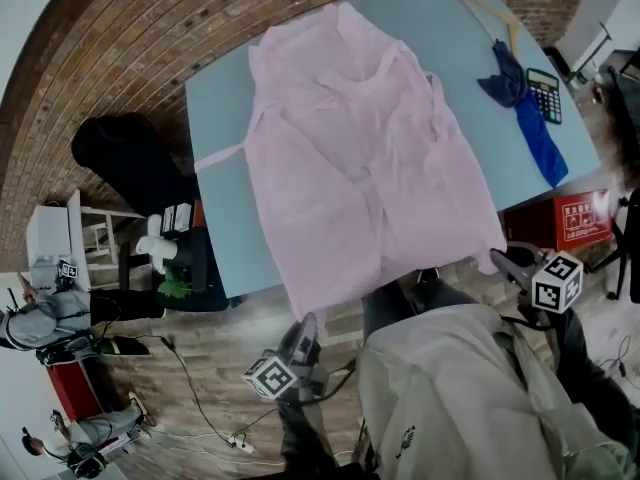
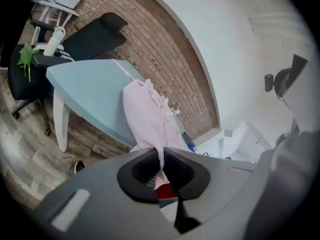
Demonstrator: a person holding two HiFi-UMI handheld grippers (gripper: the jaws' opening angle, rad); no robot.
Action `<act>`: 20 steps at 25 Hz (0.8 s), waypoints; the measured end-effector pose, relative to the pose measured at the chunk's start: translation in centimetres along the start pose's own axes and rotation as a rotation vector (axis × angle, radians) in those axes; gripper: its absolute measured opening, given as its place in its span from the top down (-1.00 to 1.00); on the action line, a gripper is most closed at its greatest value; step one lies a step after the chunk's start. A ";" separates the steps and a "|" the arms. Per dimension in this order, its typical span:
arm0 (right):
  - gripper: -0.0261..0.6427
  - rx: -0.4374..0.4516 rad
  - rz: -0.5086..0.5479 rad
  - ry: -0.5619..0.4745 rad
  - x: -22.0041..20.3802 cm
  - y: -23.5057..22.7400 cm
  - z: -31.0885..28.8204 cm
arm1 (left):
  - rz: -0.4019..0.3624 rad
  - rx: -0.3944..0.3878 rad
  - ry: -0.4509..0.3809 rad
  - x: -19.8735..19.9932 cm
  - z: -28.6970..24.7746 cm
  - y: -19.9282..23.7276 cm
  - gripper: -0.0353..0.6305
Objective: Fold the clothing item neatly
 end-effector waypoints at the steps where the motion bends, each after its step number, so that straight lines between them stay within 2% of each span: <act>1: 0.82 0.012 0.012 0.009 1.2 0.3 0.2 | -0.001 -0.011 -0.015 1.1 0.4 -0.8 0.84; 4: 0.82 0.021 0.099 0.074 5.4 0.5 -0.4 | -0.007 -0.006 -0.060 5.6 0.5 -2.2 0.84; 6: 0.82 0.030 0.131 0.115 9.0 0.3 -1.5 | 0.018 -0.017 -0.084 9.2 -0.4 -2.6 0.84; 9: 0.81 0.107 0.117 0.078 15.5 0.0 -3.7 | 0.101 -0.091 -0.129 14.9 -2.2 -3.0 0.84; 11: 0.81 0.126 0.117 0.027 19.7 -0.9 -5.5 | 0.134 -0.141 -0.153 18.9 -4.3 -3.4 0.84; 13: 0.81 0.110 0.103 -0.031 23.2 -2.5 -7.3 | 0.129 -0.172 -0.169 23.0 -7.1 -3.4 0.84; 17: 0.82 0.060 0.039 -0.098 28.4 -7.0 -11.1 | 0.110 -0.170 -0.174 30.8 -14.2 -1.5 0.84; 19: 0.81 -0.019 0.004 -0.084 29.5 -10.0 -13.0 | 0.058 -0.139 -0.125 33.2 -17.7 -0.3 0.84; 20: 0.81 -0.085 -0.012 -0.064 29.5 -11.8 -13.8 | 0.022 -0.092 -0.086 33.8 -19.0 0.5 0.81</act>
Point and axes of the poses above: the fingertips, and each gripper's own axes: z backward along the fingers, y to its left, x out of its top, the point moved 7 cm from there along z, backward along the fingers, and after that the axes turned 10 degrees about x, right-handed, at the moved point
